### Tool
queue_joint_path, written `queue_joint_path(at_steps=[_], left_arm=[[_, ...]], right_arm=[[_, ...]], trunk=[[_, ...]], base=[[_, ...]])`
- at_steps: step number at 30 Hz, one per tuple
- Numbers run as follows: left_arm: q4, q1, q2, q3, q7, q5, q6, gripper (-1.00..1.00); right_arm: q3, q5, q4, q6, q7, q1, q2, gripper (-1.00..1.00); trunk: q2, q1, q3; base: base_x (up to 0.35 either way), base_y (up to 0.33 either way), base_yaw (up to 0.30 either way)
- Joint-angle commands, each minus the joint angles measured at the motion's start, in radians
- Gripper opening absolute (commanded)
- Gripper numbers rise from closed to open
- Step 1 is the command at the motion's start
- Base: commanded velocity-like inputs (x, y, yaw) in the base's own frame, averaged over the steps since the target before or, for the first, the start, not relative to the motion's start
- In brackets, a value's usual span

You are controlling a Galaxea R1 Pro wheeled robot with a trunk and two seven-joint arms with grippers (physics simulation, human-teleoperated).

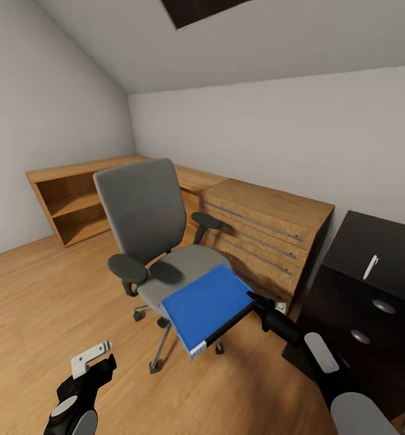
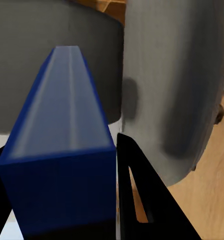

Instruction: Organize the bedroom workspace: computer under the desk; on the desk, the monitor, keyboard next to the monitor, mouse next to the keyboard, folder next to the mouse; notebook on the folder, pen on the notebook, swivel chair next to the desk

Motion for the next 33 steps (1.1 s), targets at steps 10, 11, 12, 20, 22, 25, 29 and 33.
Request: queue_joint_path(at_steps=[10,11,12,20,22,25,29,33], left_arm=[[-0.001,-0.001,0.001,-0.001,0.008,0.007,0.002,1.0],[-0.001,-0.001,0.001,-0.001,0.008,0.007,0.002,1.0],[-0.001,-0.001,0.001,-0.001,0.008,0.008,0.002,1.0],[-0.001,-0.001,0.001,0.0,0.008,0.008,0.002,1.0],[0.02,-0.001,0.001,0.0,0.007,0.01,0.001,1.0],[0.092,-0.001,0.001,-0.001,0.008,0.01,-0.004,1.0],[0.184,-0.001,0.002,-0.001,0.007,0.007,-0.014,1.0],[0.25,-0.001,0.002,-0.001,0.006,0.007,-0.054,1.0]], right_arm=[[-0.003,0.004,-0.1,-0.111,0.0,0.017,0.001,-1.0],[-0.003,0.005,-0.106,-0.117,0.0,0.018,0.001,-1.0],[-0.003,0.005,-0.112,-0.124,0.0,0.019,0.002,-1.0],[-0.001,0.054,-0.224,-0.385,-0.01,0.07,0.036,-1.0],[-0.002,0.151,-0.391,-0.494,-0.057,0.144,0.107,-1.0],[-0.002,0.171,-0.552,-0.515,-0.142,0.211,0.164,-1.0],[0.0,0.173,-0.665,-0.521,-0.266,0.233,0.186,-1.0],[0.011,0.172,-0.722,-0.533,-0.381,0.238,0.195,-1.0]], trunk=[[0.07,-0.039,0.031],[0.077,-0.043,0.034],[0.084,-0.046,0.037],[0.14,-0.077,0.062],[0.154,-0.085,0.068],[0.175,-0.096,0.078],[0.203,-0.112,0.09],[0.231,-0.127,0.103]], base=[[-0.031,-0.011,0.0],[-0.003,-0.001,0.0],[-0.003,-0.001,0.0],[-0.001,0.0,0.0],[0.0,0.0,0.0],[0.0,0.0,0.0],[0.0,0.0,0.0],[0.0,0.0,0.0]])
